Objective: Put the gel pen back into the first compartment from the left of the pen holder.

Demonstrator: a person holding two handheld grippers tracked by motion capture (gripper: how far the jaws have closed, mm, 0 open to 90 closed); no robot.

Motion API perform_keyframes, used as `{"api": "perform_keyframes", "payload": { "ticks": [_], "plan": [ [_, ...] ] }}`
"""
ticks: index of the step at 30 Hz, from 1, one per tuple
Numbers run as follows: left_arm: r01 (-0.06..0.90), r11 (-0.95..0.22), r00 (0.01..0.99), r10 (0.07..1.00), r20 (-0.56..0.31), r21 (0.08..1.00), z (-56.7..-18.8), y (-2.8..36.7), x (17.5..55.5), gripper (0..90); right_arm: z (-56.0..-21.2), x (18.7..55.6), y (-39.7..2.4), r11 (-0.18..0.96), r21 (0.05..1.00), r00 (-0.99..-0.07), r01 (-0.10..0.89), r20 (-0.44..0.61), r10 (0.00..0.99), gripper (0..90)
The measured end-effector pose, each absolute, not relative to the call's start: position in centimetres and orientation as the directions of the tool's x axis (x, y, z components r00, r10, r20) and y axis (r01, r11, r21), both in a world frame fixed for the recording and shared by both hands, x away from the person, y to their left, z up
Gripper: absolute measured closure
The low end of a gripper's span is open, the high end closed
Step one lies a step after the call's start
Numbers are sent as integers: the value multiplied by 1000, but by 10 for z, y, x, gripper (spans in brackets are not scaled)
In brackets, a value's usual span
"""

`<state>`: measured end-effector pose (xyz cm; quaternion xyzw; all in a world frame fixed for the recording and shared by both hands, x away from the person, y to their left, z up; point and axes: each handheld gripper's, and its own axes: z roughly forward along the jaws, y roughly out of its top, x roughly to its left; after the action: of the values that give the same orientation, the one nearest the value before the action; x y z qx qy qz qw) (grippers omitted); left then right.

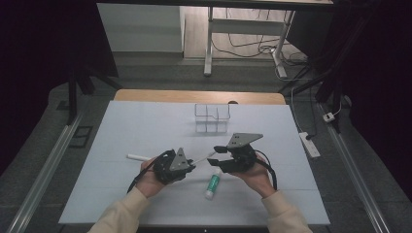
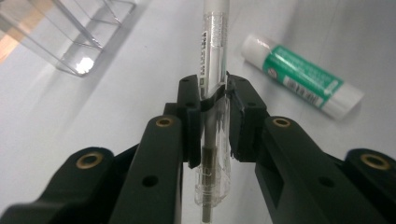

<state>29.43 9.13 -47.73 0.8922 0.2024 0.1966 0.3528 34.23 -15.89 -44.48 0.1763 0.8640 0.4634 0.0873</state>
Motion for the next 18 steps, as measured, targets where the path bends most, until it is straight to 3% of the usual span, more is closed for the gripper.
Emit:
{"api": "perform_keyframes", "payload": {
  "ticks": [18],
  "plan": [
    [227,-615,831,526,179,755,-475,93,294,759,-455,342,-153,486,839,-922,245,47,384,482]
  ]
}}
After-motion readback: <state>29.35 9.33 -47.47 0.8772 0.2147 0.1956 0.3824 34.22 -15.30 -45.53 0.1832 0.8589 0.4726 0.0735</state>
